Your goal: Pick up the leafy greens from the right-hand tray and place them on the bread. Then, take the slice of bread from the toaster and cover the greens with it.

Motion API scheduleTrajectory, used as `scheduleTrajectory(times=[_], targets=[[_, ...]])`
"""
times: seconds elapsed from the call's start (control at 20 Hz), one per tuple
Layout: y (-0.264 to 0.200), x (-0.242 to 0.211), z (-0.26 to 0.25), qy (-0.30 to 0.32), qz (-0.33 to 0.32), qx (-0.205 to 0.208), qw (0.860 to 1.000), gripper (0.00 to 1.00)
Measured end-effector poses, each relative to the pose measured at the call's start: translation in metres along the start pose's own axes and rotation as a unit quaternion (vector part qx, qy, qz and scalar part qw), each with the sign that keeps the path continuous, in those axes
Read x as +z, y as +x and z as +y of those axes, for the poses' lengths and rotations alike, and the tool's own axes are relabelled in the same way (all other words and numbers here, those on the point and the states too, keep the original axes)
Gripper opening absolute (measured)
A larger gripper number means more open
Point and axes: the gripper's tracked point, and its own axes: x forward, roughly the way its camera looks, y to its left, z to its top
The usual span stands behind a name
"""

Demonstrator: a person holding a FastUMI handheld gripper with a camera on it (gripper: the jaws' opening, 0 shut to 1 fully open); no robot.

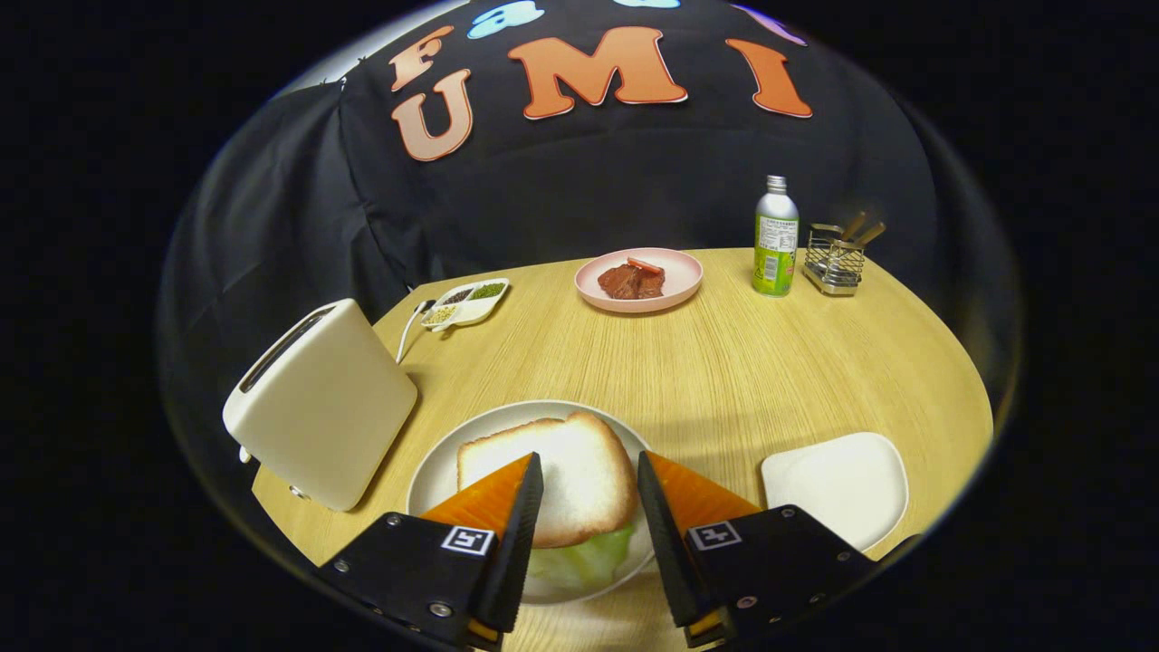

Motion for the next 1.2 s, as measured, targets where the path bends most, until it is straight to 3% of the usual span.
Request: scheduleTrajectory(times=[0.3,0.7,1.2], targets=[[-0.02,0.015,-0.029,-0.01,-0.029,-0.023,0.999,0.71],[-0.078,0.048,-0.093,-0.03,-0.108,-0.086,0.99,0.97],[-0.163,0.062,-0.169,-0.031,-0.193,-0.142,0.97,0.97]])
